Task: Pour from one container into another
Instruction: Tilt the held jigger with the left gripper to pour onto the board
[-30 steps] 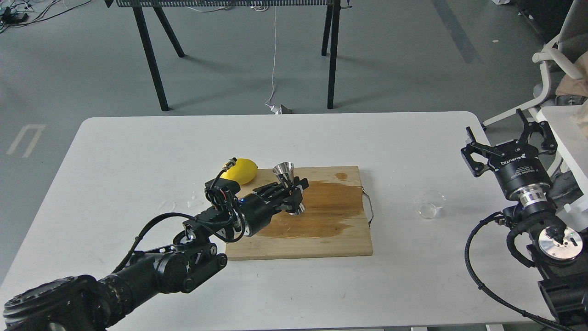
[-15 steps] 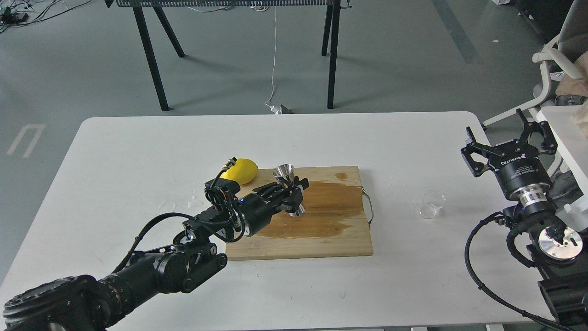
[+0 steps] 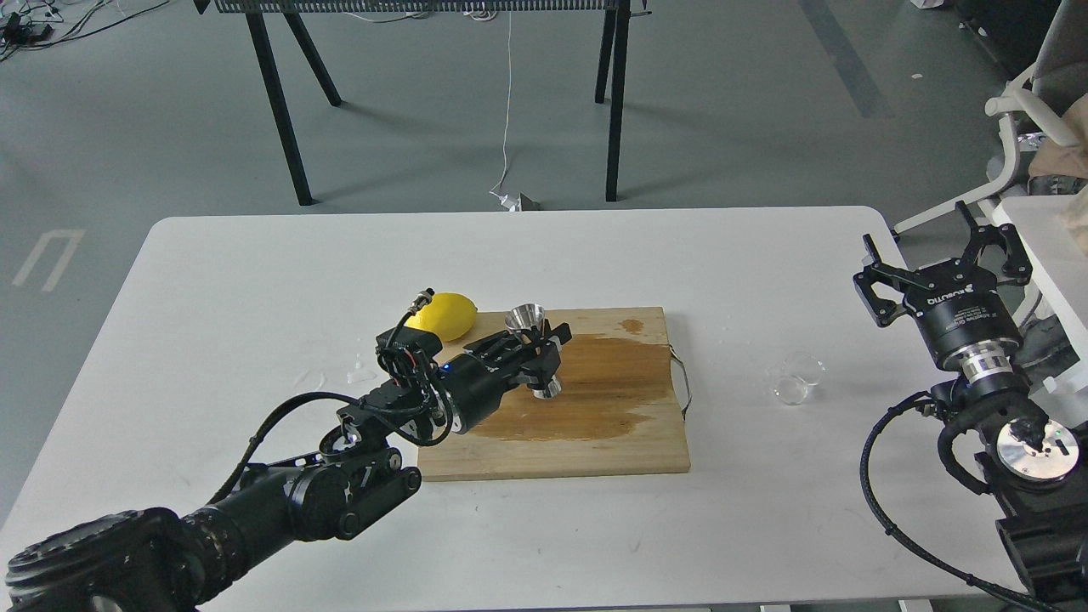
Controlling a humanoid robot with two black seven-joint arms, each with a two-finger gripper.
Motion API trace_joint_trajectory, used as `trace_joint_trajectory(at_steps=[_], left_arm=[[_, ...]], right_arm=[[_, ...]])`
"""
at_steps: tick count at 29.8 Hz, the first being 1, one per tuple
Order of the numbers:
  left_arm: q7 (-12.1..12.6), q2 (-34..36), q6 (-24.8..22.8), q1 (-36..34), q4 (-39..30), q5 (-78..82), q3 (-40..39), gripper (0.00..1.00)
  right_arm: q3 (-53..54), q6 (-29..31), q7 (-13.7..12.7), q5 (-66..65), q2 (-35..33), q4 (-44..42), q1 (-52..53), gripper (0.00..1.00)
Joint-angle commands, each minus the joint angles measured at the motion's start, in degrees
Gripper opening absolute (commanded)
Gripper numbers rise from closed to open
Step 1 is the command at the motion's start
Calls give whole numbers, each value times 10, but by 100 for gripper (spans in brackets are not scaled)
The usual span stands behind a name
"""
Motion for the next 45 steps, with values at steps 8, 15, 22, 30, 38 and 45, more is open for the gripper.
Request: trace_joint_trajectory(at_steps=[8,15,22,30,38,45], left_arm=[[0,0,20,1,0,-24,0,36],[0,0,21,1,0,-26,0,37],[0,0,20,1,0,-26,0,41],[0,0,20,1,0,-26,2,42],[0,0,20,1,0,-26,2,47],[0,0,21,2,0,-26,18,56]], right_arm=[[-1,0,0,0,0,0,1,99],[-1,0,0,0,0,0,0,99],[-1,0,0,0,0,0,1,99],[-1,0,0,0,0,0,1,99],[-1,0,0,0,0,0,1,99],[0,0,0,0,-1,0,1,99]])
